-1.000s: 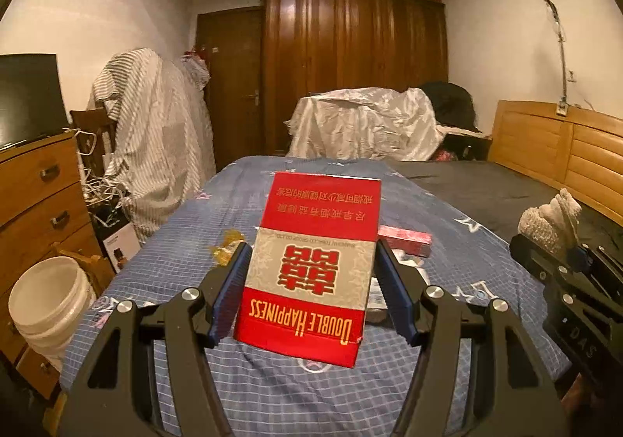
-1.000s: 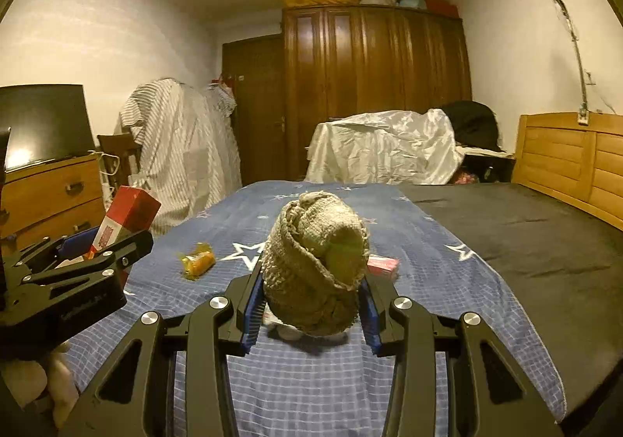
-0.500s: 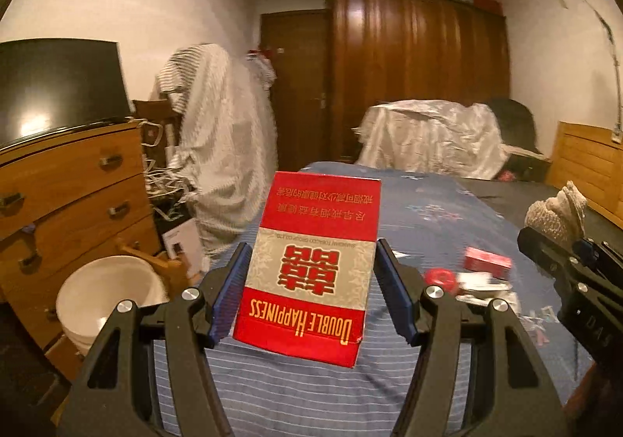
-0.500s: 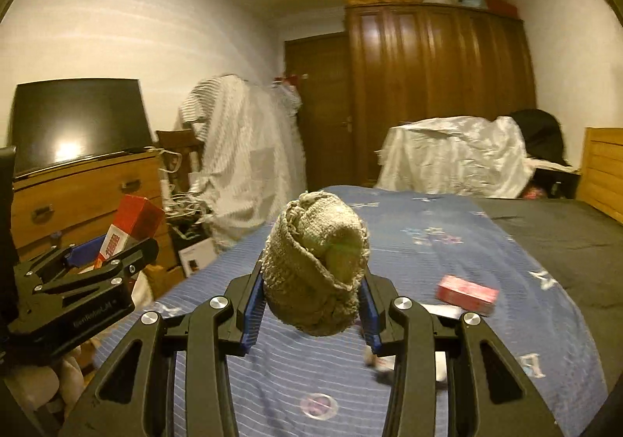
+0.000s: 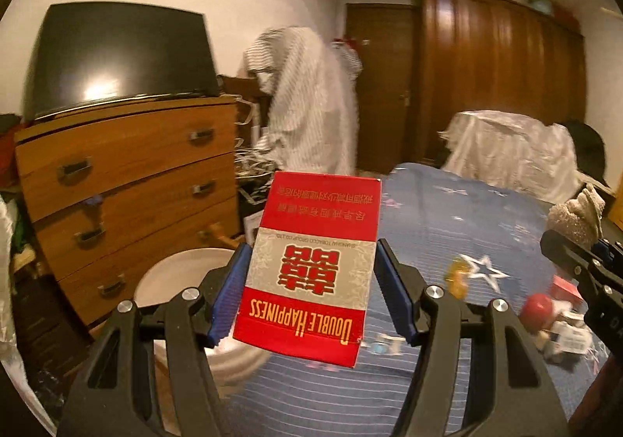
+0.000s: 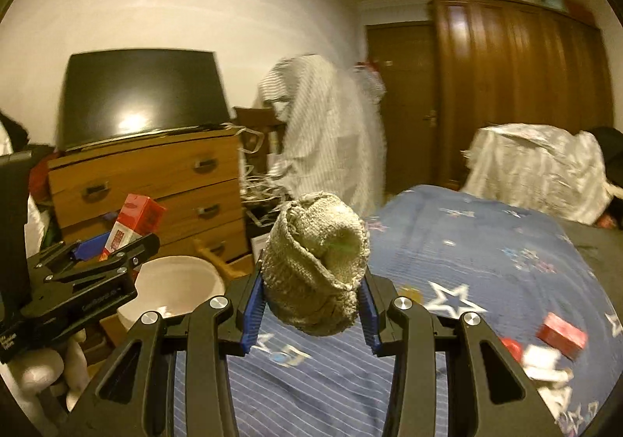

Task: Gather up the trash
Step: 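Carry the cigarette box and towel ball with both tools over the white bucket, then open both tools to drop the cigarette box and towel ball into the bucket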

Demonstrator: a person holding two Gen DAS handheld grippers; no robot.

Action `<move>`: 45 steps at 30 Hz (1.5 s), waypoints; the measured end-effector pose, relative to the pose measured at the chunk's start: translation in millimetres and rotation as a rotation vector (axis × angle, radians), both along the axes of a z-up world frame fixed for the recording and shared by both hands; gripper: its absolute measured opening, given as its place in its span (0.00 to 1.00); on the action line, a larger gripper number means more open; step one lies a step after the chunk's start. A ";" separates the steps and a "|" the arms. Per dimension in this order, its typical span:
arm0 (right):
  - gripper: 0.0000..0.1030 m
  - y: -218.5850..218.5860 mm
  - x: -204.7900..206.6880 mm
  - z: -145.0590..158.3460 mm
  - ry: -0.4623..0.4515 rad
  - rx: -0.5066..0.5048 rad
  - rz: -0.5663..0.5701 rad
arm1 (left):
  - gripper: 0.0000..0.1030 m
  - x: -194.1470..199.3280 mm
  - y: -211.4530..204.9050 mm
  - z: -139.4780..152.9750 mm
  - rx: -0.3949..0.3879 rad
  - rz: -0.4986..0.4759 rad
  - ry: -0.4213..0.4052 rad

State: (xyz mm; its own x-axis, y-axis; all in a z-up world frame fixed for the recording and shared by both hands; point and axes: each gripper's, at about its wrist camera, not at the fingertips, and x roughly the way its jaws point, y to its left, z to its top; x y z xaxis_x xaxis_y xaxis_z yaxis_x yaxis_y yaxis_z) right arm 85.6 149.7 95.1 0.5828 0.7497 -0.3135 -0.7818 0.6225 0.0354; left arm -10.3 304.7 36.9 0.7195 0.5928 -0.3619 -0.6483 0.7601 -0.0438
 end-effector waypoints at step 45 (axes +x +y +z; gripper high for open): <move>0.41 425.1 73.4 -108.1 0.436 -0.658 0.484 | 0.59 14.1 271.9 -95.0 -0.385 0.011 0.473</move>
State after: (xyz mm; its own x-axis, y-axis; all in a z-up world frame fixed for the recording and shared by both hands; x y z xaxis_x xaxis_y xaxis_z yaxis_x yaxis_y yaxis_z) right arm 159.0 574.8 -13.0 -0.0170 0.4735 -0.8806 -0.9624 0.2312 0.1428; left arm 3.8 576.5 -58.1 0.4233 0.3625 -0.8303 -0.6720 0.7403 -0.0193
